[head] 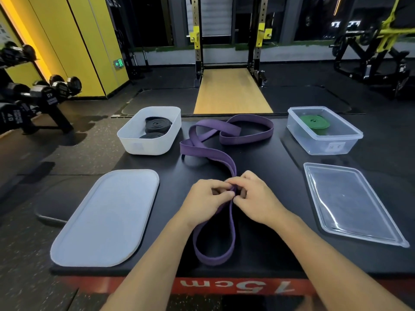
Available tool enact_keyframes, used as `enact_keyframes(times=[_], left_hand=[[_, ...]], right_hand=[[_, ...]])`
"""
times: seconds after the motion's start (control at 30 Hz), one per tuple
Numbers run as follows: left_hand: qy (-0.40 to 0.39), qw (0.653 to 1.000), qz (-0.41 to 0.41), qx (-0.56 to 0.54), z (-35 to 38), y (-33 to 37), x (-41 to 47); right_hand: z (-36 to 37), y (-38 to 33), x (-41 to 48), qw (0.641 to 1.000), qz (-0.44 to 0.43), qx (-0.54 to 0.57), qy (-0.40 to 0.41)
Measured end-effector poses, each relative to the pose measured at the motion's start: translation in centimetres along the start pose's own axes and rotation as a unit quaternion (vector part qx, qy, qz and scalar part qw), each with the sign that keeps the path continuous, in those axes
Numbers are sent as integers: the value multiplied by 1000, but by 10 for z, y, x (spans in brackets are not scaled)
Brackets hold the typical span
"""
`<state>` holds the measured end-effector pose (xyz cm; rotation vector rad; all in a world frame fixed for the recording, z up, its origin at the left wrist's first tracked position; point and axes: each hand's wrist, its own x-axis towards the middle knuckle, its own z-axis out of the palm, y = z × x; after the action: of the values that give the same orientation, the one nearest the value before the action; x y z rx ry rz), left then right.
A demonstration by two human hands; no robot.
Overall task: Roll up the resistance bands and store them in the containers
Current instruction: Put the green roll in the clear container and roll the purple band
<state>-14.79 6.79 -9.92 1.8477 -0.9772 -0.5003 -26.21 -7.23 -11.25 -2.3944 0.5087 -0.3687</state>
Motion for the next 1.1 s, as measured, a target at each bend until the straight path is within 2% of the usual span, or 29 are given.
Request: enact_keyframes(times=[0.1, 0.27, 0.43, 0.53, 0.63, 0.73, 0.83, 0.93, 1.1], left_hand=[[-46, 998, 18, -27, -6, 5, -11], [-129, 990, 28, -44, -22, 0, -29], [-36, 997, 36, 55, -31, -14, -34], [-61, 994, 38, 85, -31, -15, -46], [-134, 966, 93, 199, -26, -15, -59], [-108, 942, 149, 280, -20, -22, -59], [-90, 946, 171, 260, -21, -26, -53], [-71, 972, 140, 175, -29, -32, -49], [-54, 979, 138, 136, -26, -34, -47]], right_hand=[[-6, 7, -6, 994, 1, -101, 35], [-4, 13, -11, 964, -21, -175, 198], [-6, 23, -17, 935, -33, -254, 247], [-6, 21, -24, 929, -79, -285, 223], [-4, 13, -34, 930, -173, -300, 125], [1, 8, -43, 922, -200, -329, 27], [3, 6, -46, 914, -214, -345, -3], [-1, 2, -50, 909, -221, -352, 15], [4, 6, -44, 925, -216, -314, -17]])
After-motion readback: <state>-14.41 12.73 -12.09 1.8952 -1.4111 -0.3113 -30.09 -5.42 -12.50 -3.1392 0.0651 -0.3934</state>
